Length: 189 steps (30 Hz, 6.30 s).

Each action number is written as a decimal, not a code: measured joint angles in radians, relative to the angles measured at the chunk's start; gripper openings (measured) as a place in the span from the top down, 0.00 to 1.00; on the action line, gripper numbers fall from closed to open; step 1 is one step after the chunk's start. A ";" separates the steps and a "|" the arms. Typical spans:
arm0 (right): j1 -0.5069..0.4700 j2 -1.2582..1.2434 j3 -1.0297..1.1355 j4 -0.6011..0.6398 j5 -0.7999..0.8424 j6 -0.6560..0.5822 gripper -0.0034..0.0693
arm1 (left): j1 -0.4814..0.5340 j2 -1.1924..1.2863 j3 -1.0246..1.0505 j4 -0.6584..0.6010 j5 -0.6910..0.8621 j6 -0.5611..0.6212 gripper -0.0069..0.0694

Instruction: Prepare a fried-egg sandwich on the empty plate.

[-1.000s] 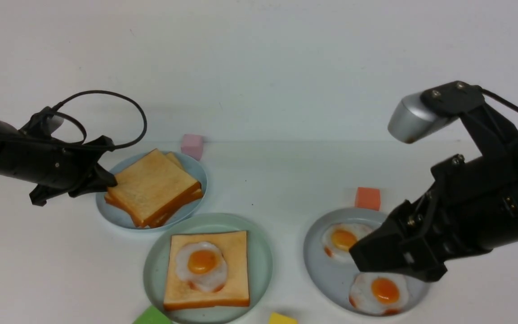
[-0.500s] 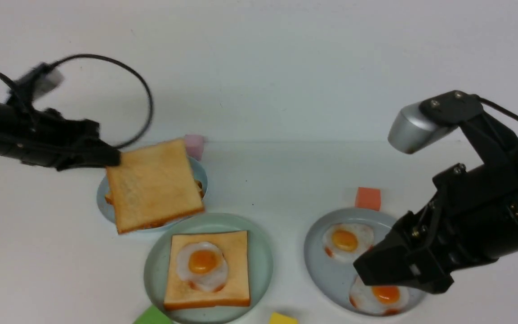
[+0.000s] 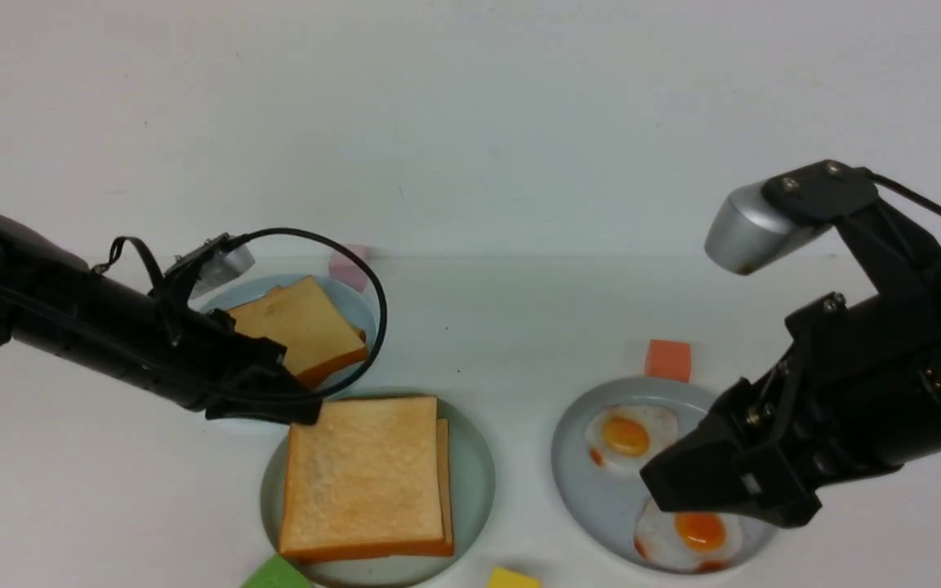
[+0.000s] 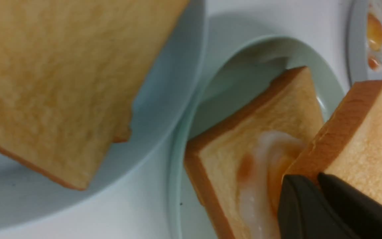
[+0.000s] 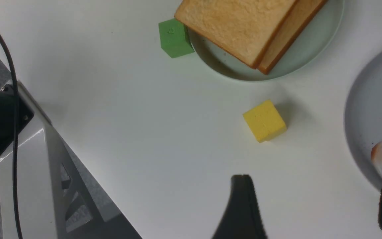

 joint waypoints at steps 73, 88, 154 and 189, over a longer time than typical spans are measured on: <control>0.000 -0.118 0.123 -0.442 -0.178 0.459 0.97 | -0.355 -0.670 0.044 0.402 -0.068 -0.631 0.93; 0.000 -0.886 0.741 -0.451 -0.628 0.363 0.96 | -0.420 -1.344 0.422 0.649 -0.018 -1.065 0.93; 0.000 -1.127 0.812 -0.458 -0.662 0.364 0.88 | -0.110 -1.932 1.183 1.039 -0.515 -1.119 0.91; -0.398 -1.210 0.954 -0.470 -0.665 0.364 0.82 | -0.096 -1.932 1.184 1.054 -0.518 -1.118 0.89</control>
